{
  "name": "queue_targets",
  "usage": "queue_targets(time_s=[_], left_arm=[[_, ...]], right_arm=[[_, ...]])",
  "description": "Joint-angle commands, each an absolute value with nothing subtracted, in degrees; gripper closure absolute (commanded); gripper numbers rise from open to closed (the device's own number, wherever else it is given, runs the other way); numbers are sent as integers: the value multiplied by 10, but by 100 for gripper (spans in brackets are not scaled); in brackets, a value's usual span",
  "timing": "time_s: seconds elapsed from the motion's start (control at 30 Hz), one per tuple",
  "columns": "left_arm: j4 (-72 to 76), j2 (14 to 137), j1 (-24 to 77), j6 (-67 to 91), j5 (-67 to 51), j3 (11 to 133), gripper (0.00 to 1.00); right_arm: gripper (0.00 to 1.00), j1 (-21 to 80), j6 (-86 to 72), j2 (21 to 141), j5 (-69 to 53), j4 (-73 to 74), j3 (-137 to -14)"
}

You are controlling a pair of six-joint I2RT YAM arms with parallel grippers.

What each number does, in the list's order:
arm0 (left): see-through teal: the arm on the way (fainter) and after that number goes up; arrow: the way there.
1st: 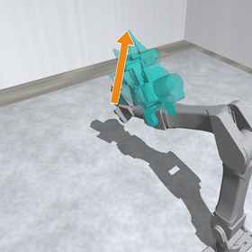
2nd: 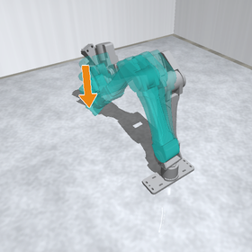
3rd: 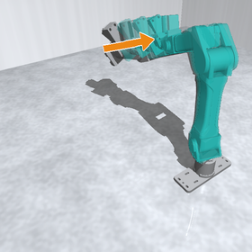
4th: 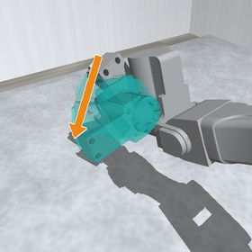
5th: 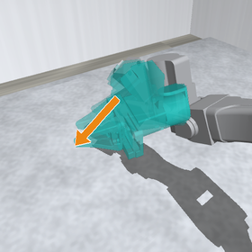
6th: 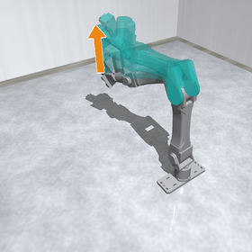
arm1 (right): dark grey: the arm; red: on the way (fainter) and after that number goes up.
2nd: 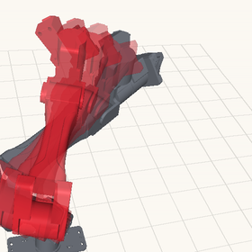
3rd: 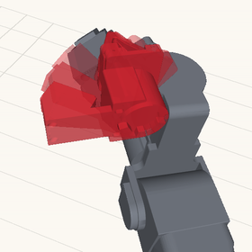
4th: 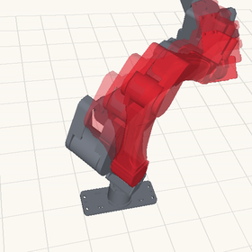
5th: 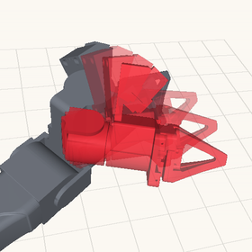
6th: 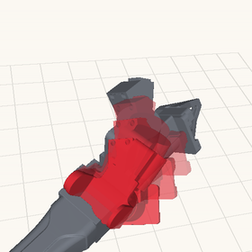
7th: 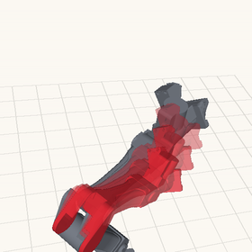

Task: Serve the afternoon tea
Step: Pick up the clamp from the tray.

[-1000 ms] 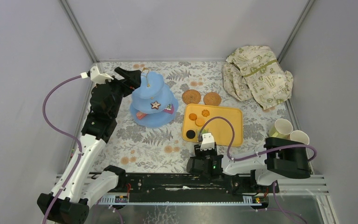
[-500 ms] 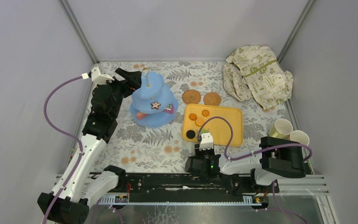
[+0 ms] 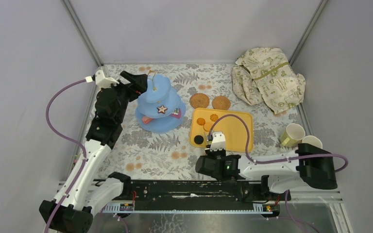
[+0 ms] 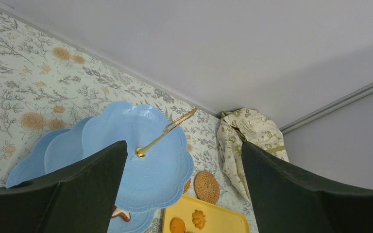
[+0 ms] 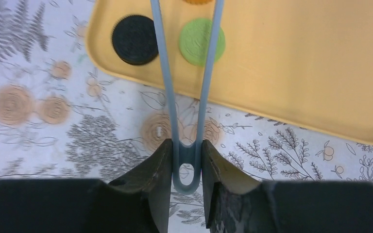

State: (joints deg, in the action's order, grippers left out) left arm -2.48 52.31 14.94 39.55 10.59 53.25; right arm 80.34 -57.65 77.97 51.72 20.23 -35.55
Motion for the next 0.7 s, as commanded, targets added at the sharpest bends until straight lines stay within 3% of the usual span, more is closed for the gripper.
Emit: queue_targets(time_s=[0.0,0.37,0.67], left_arm=[[7,515,147,401,106,529,6],[5,501,147,402,103,533,6],[1,487,147,404,103,532,6]], right_arm=[[72,765,-525,724,459,259,-412],[75,574,-390,693,205,388,-515],[75,510,-334,744,63,401,-540]])
